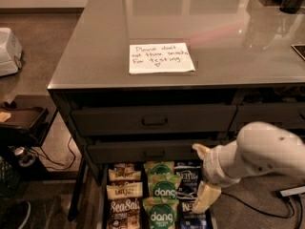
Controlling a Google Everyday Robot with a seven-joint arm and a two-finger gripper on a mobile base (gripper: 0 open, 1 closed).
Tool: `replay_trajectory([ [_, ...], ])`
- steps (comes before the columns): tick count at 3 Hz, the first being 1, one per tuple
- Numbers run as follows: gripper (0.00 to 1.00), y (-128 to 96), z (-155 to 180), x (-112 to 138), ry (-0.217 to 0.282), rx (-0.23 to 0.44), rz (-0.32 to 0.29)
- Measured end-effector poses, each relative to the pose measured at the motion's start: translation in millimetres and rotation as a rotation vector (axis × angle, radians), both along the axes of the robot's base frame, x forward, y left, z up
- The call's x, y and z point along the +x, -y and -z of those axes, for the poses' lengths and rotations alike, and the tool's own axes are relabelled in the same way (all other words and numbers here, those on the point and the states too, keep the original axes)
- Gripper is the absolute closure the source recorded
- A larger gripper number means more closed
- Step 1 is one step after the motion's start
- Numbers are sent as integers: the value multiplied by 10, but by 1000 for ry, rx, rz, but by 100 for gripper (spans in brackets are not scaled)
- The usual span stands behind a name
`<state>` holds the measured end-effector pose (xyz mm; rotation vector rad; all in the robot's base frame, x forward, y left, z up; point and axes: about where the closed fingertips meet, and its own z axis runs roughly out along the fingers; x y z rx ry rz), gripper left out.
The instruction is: Pick blue chip bag from bottom drawer and place on counter
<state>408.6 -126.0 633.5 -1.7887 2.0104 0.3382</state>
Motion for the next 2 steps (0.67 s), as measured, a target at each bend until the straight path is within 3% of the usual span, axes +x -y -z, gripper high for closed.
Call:
replay_trajectory([
  [1,0,260,870,-40,16,-51,-22],
  [2,0,411,1588,-68,9,-56,-35],
])
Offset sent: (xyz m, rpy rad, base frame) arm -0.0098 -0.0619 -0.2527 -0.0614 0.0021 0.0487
